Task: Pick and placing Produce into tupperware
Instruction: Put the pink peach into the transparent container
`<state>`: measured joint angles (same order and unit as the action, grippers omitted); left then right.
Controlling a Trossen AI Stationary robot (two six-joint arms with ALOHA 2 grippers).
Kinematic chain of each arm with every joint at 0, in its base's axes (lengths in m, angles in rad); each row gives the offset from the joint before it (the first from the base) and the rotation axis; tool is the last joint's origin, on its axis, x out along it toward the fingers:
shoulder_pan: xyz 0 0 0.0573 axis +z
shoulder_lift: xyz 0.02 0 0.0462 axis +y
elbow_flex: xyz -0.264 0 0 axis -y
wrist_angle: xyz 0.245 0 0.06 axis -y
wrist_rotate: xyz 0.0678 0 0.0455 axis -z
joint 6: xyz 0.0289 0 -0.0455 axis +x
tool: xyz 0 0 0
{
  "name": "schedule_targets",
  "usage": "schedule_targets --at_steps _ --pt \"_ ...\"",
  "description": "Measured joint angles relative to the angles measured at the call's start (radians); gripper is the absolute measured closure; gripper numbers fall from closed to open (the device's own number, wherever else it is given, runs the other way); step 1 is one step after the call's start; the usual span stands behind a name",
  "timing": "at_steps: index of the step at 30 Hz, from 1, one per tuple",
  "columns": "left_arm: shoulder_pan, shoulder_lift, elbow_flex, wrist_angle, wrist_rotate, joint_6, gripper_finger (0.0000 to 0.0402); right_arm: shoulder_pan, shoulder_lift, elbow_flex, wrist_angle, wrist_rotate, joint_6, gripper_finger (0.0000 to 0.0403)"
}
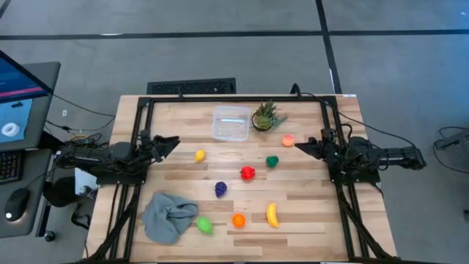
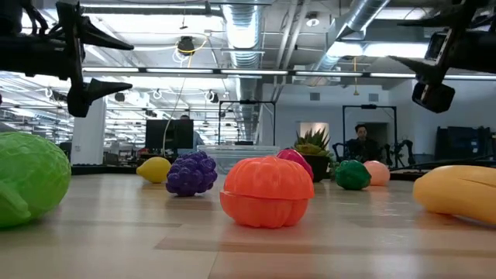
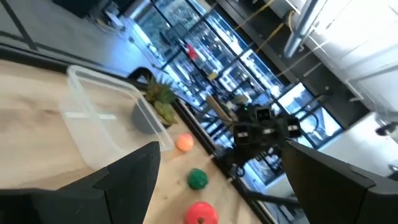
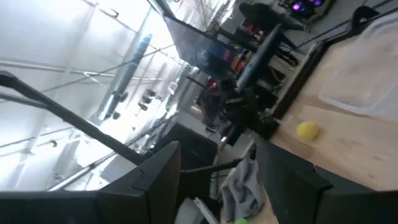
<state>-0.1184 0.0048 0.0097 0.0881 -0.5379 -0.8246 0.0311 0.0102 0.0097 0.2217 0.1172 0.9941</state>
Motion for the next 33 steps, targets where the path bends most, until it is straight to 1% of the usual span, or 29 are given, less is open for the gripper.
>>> schedule_targets --at_steps 3,5,7,11,15,20,21,23,26,28,29,31,33 --pt "0.0 0.0 0.0 -0.001 0.009 0.001 0.0078 0.0 0.051 0.0 0.13 0.042 -0.037 0.0168" --pt "0.0 0.0 0.0 -0.001 0.009 0.004 0.0078 0.0 0.102 0.0 0.26 0.068 -0.093 0.0168" --pt "0.0 0.0 0.0 -0.001 0.006 0.004 0.0078 -0.001 0.167 0.002 0.343 0.071 -0.128 0.0163" --pt "0.0 0.0 0.0 -0.001 -0.044 0.03 0.0078 -0.001 0.278 0.007 0.339 0.07 -0.158 0.0141" --pt "0.0 0.0 0.0 -0.001 -0.043 0.043 0.0078 -0.012 0.379 0.038 0.336 0.07 -0.189 0.011" --pt "0.0 0.0 0.0 -0.001 -0.042 0.044 0.0078 -0.061 0.45 0.126 0.325 0.066 -0.291 0.0069" --pt "0.0 0.0 0.0 -0.001 -0.042 0.044 0.0078 -0.073 0.459 0.152 0.294 0.065 -0.321 0.0063" --pt "0.0 0.0 0.0 -0.001 -0.042 0.044 0.0078 -0.098 0.47 0.223 0.165 0.064 -0.384 0.0054" --pt "0.0 0.0 0.0 -0.001 -0.025 0.046 0.0078 -0.14 0.472 0.376 -0.183 0.067 -0.509 0.0052" --pt "0.0 0.0 0.0 -0.001 -0.02 0.057 0.0078 -0.174 0.496 0.49 -0.431 0.081 -0.603 0.0058" --pt "0.0 0.0 0.0 -0.001 -0.019 0.06 0.0078 -0.191 0.514 0.541 -0.526 0.092 -0.652 0.0062" --pt "0.0 0.0 0.0 -0.001 -0.019 0.061 0.0078 -0.227 0.548 0.625 -0.654 0.095 -0.749 0.007" --pt "0.0 0.0 0.0 -0.001 -0.019 0.061 0.0078 -0.267 0.579 0.697 -0.724 0.093 -0.839 0.0077"
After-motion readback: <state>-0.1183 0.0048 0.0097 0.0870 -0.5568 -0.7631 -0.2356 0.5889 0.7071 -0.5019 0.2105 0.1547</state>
